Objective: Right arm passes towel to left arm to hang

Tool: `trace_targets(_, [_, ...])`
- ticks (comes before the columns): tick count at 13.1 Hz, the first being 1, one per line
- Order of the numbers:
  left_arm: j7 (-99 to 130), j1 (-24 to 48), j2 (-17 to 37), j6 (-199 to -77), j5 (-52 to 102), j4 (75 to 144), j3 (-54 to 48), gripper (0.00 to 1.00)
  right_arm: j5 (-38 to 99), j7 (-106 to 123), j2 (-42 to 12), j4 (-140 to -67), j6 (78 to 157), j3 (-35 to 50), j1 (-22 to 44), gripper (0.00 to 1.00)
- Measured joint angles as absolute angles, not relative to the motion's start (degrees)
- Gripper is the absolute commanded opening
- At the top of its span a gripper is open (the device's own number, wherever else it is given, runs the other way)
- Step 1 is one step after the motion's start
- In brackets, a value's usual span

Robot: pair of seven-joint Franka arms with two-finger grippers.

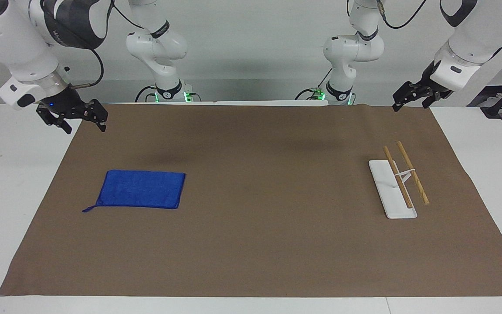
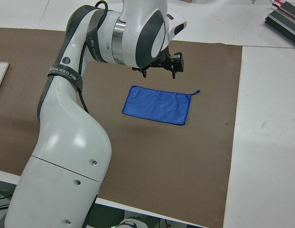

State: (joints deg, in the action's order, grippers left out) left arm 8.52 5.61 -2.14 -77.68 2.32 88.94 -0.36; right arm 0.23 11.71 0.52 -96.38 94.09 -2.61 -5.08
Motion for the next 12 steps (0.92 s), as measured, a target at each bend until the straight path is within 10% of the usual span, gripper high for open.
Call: trace_targets(12, [8.5, 5.6, -2.1, -77.7, 2.3, 88.9, -0.4, 1.0, 0.2, 11.7, -13.2, -119.6, 136.1, -0.6, -6.0, 0.99])
